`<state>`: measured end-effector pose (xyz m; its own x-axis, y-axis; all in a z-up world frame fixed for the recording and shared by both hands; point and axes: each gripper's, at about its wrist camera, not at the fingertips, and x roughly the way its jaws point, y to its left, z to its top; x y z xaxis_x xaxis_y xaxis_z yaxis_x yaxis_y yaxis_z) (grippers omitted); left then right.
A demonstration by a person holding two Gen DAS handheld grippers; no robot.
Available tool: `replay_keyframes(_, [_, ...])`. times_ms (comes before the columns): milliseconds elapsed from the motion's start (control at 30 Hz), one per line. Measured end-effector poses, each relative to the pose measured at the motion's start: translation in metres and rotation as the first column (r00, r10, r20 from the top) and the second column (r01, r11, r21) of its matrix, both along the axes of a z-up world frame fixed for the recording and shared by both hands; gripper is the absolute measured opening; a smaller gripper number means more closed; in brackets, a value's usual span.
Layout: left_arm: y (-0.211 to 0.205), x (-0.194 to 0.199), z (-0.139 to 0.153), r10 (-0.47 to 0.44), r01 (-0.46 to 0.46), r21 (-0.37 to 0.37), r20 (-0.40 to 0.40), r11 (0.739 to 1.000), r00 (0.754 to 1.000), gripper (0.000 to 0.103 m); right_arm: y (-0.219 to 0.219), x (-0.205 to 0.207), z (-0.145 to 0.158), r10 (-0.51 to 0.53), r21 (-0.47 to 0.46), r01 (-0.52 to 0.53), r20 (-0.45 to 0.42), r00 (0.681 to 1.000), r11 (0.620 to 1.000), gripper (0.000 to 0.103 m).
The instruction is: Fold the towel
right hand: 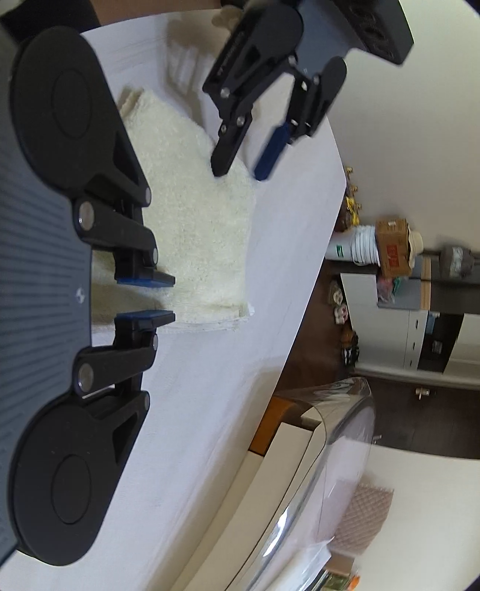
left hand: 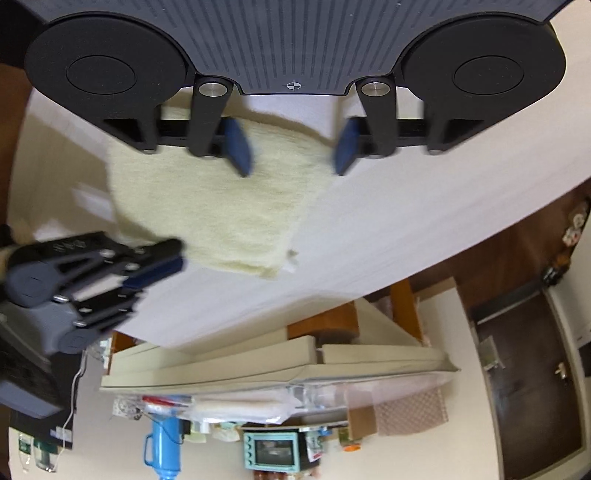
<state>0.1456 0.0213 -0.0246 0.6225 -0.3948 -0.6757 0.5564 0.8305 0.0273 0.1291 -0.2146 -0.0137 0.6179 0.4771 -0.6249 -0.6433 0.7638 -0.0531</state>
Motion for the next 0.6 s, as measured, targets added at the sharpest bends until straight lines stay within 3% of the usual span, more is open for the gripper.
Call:
replay_keyframes(100, [0.005, -0.001, 0.006, 0.035, -0.036, -0.036, -0.015, 0.999, 0.999, 0.035, 0.001, -0.007, 0.0, -0.003, 0.005, 0.002, 0.003, 1.0, 1.0, 0.017])
replay_keyframes(300, [-0.015, -0.042, 0.021, 0.059, -0.057, -0.064, 0.024, 0.996, 0.998, 0.036, -0.015, -0.013, 0.01, -0.028, 0.046, 0.027, 0.016, 0.999, 0.999, 0.016])
replay_keyframes(600, [-0.059, -0.061, 0.006, 0.048, -0.048, 0.002, 0.02, 0.999, 0.999, 0.038, -0.005, -0.019, 0.001, 0.032, -0.057, -0.029, 0.046, 0.998, 0.998, 0.018])
